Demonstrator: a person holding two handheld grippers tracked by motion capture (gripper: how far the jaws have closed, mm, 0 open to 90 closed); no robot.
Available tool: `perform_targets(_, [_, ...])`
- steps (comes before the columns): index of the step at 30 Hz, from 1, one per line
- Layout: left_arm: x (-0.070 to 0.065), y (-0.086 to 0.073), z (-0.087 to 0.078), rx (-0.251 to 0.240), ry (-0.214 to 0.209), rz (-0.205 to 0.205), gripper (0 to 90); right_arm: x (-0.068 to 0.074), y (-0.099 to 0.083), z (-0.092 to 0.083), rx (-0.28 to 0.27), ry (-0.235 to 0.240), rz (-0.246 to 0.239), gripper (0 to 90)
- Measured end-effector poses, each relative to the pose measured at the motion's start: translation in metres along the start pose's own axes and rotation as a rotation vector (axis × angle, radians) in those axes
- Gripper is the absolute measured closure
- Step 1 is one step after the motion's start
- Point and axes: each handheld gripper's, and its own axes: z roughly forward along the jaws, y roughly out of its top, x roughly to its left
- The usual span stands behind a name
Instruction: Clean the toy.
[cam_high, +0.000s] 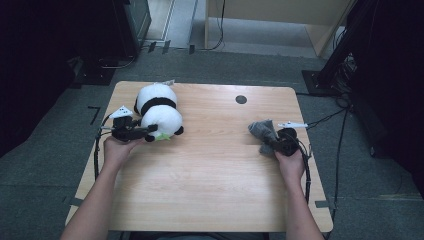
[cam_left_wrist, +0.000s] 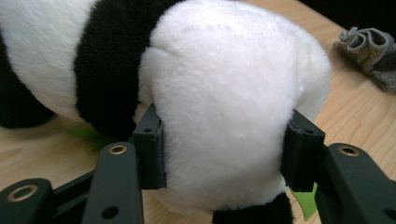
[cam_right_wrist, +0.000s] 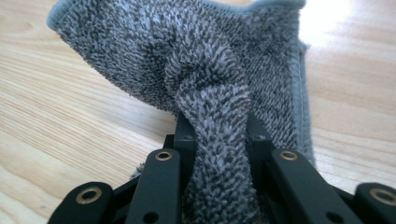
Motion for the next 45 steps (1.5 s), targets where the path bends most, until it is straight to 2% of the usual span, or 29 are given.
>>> perform_targets(5, [0.001,-0.002,0.001,-0.011,-0.004,-0.009,41.6,-0.003,-0.003,0.004,-0.009,0.009,-0.004,71.9])
perform_targets(9, [0.000,-0.003,0.002,-0.014,0.000,0.004,35.0,-0.003,-0.004,0.004,-0.014,0.006,-0.024,65.9])
perform_targets(12, [-0.001,-0.003,0.003,0.000,-0.002,-0.002,27.1,-0.004,-0.004,0.004,-0.016,0.022,-0.008,56.3])
perform_targets(15, [-0.003,-0.001,0.002,0.019,-0.005,-0.009,20.6,-0.003,-0.002,0.002,-0.017,0.021,-0.010,41.3])
perform_targets(18, [-0.006,0.002,0.000,0.062,-0.011,-0.026,16.4,-0.002,0.000,-0.003,-0.029,0.013,-0.011,32.9])
perform_targets(20, [-0.009,0.004,-0.001,0.077,0.011,-0.014,14.0,-0.001,0.001,-0.008,-0.051,0.023,-0.001,28.9])
perform_targets(22, [-0.011,0.004,-0.001,0.077,0.018,-0.010,13.8,-0.001,0.002,-0.012,-0.061,0.038,0.013,27.3])
perform_targets(24, [-0.015,0.004,0.000,0.078,0.040,0.016,13.4,-0.001,0.002,-0.015,-0.058,0.040,0.019,27.1])
perform_targets(27, [-0.015,0.003,0.001,0.083,0.031,0.025,13.2,0.002,0.003,-0.018,-0.058,0.033,0.006,27.2])
perform_targets(29, [-0.014,0.003,0.001,0.089,0.025,0.019,11.5,0.005,0.004,-0.020,-0.060,0.033,0.001,27.2])
perform_targets(31, [-0.013,0.003,0.000,0.079,0.002,-0.011,1.5,0.008,0.004,-0.023,-0.066,0.036,-0.009,27.1])
perform_targets(32, [-0.013,0.003,-0.002,0.068,0.001,-0.019,0.0,0.009,0.004,-0.024,-0.071,0.036,-0.014,27.1])
perform_targets(34, [-0.016,0.003,-0.007,0.054,0.011,0.000,0.0,0.012,0.005,-0.026,-0.074,0.037,-0.020,27.0])
perform_targets(36, [-0.020,0.004,-0.013,0.052,0.013,-0.003,0.0,0.016,0.005,-0.029,-0.077,0.041,-0.025,26.9])
perform_targets(39, [-0.031,0.005,-0.024,0.045,0.021,0.036,0.0,0.023,0.005,-0.033,-0.081,0.051,-0.039,26.9])
perform_targets(44, [-0.051,0.006,-0.034,0.045,-0.040,0.082,0.0,0.037,0.001,-0.041,-0.086,0.072,-0.061,27.0])
perform_targets(45, [-0.051,0.006,-0.034,0.045,-0.040,0.082,0.0,0.039,0.000,-0.042,-0.087,0.081,-0.059,27.0])
